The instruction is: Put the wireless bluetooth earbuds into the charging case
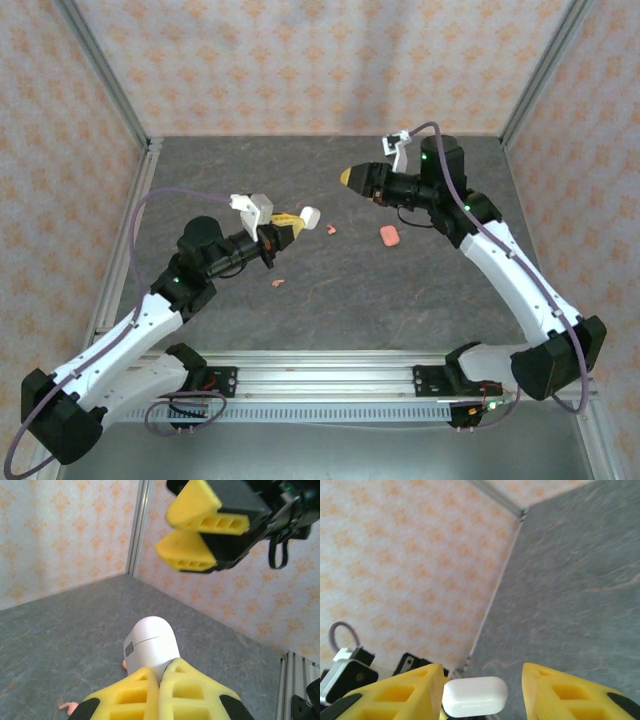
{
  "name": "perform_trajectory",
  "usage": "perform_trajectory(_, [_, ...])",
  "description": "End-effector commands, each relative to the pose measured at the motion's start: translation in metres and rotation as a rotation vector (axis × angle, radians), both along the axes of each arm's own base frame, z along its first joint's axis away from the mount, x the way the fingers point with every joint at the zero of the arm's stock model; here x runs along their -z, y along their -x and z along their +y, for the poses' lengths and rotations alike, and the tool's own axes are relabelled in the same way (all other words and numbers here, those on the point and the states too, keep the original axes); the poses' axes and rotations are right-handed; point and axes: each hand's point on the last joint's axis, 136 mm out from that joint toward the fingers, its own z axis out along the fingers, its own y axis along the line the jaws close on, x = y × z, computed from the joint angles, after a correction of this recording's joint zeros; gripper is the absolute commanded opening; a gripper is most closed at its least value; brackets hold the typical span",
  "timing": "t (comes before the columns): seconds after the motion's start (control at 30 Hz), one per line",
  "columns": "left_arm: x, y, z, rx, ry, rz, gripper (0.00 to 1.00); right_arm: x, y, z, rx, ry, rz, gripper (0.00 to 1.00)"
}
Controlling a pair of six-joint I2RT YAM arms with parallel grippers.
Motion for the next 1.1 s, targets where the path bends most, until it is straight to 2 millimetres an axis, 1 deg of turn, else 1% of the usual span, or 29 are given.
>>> perform_trajectory(0.0, [0.008,-0.012,0.002,-0.044,-0.030,0.042,0.00,0.034,-0.016,-0.021,0.138,0.151,0.038,0.45])
perform_trajectory(0.17, [0.038,-0.036,-0.005,-0.070,-0.074,0.149,0.00,0.080,-0.023,-0.044,0.240,0.328,0.129,0.45])
perform_trajectory(0.33, [0.071,-0.063,-0.011,-0.097,-0.099,0.241,0.00,0.111,-0.029,-0.059,0.286,0.441,0.168,0.46])
perform_trajectory(0.5, [0.101,-0.095,-0.008,-0.148,-0.081,0.328,0.00,0.134,-0.033,-0.062,0.272,0.530,0.204,0.46])
perform_trajectory(0.63, [0.131,-0.119,-0.003,-0.191,-0.102,0.404,0.00,0.149,-0.039,-0.066,0.276,0.575,0.220,0.46])
perform_trajectory(0.83, [0.169,-0.148,0.003,-0.242,-0.117,0.486,0.00,0.171,-0.047,-0.074,0.285,0.615,0.263,0.46])
perform_trajectory(1.07, [0.204,-0.177,0.011,-0.290,-0.128,0.571,0.00,0.198,-0.062,-0.093,0.331,0.634,0.334,0.46])
